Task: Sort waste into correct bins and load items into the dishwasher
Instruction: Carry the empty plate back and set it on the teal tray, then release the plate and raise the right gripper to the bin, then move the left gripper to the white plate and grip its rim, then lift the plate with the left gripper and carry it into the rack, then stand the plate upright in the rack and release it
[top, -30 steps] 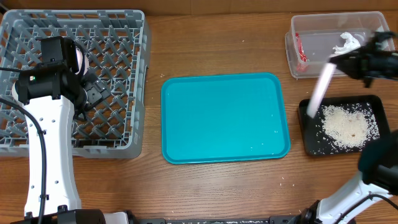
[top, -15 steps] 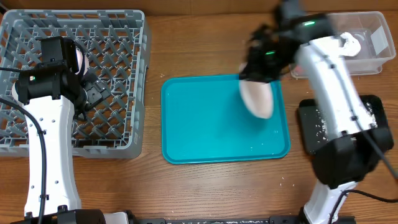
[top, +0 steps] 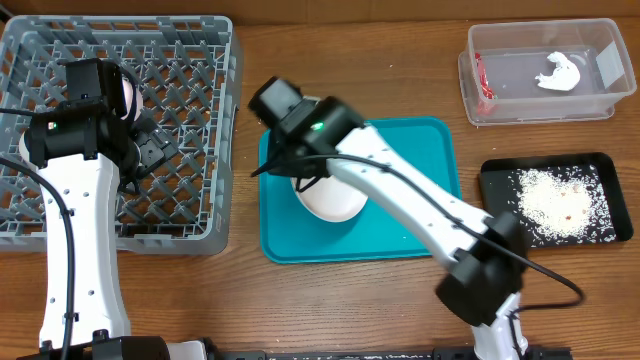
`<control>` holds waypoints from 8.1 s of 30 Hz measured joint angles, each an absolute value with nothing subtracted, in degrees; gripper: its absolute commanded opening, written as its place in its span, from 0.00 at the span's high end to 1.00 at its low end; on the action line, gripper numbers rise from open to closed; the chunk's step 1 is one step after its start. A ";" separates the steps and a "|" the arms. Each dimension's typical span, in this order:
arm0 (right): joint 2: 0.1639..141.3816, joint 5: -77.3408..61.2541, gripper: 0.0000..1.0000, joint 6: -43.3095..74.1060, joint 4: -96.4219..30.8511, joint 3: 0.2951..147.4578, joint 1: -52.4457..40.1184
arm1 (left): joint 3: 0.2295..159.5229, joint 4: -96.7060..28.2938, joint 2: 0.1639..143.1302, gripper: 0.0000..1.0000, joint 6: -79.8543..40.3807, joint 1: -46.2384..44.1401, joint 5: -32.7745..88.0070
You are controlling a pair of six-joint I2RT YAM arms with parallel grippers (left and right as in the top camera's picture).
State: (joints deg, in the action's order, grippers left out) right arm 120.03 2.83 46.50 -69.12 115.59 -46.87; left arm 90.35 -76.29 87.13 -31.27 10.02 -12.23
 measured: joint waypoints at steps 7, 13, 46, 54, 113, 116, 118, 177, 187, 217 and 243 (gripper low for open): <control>125.34 6.02 0.96 49.54 -68.16 114.93 -48.64 | 90.35 -76.29 87.13 0.00 -31.27 10.02 -12.23; 125.36 3.97 0.00 46.83 -68.12 114.98 -49.67 | 90.35 -76.29 87.13 0.00 -31.27 10.02 -12.23; 125.21 1.69 0.00 32.75 -91.33 143.81 -1.28 | 90.30 -74.67 87.13 0.00 -31.83 10.02 -8.58; 125.21 1.48 0.00 32.77 -91.05 143.81 3.25 | 89.41 -74.61 87.15 0.00 -25.54 7.29 16.82; 125.21 1.28 0.00 32.73 -90.96 143.81 3.33 | 74.61 -36.42 113.47 0.96 -22.37 -44.93 -4.51; 125.21 1.28 0.00 32.73 -90.96 143.81 3.33 | 76.31 -39.09 113.40 0.96 -22.37 -44.86 -3.49; 125.21 1.28 0.00 32.73 -90.98 143.81 3.33 | 78.70 -42.63 113.12 0.96 -22.41 -44.60 -2.35; 125.21 1.26 0.00 32.71 -90.96 143.81 3.33 | 97.12 -52.77 109.54 0.00 -2.20 19.99 69.84; 125.21 1.28 0.00 32.71 -90.98 143.81 3.33 | 97.27 -81.65 91.96 0.06 8.82 19.99 62.61; 125.21 1.23 0.00 32.53 -90.94 143.81 3.33 | 57.23 -90.28 24.69 0.00 -12.88 19.97 32.56; 125.21 1.26 0.00 32.34 -90.91 143.81 3.33 | 35.46 -46.65 14.24 0.00 -14.83 3.07 20.56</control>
State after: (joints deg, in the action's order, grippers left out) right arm 125.21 1.26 32.34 -90.91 143.81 3.33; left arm 35.46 -46.65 14.24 -14.83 3.07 20.56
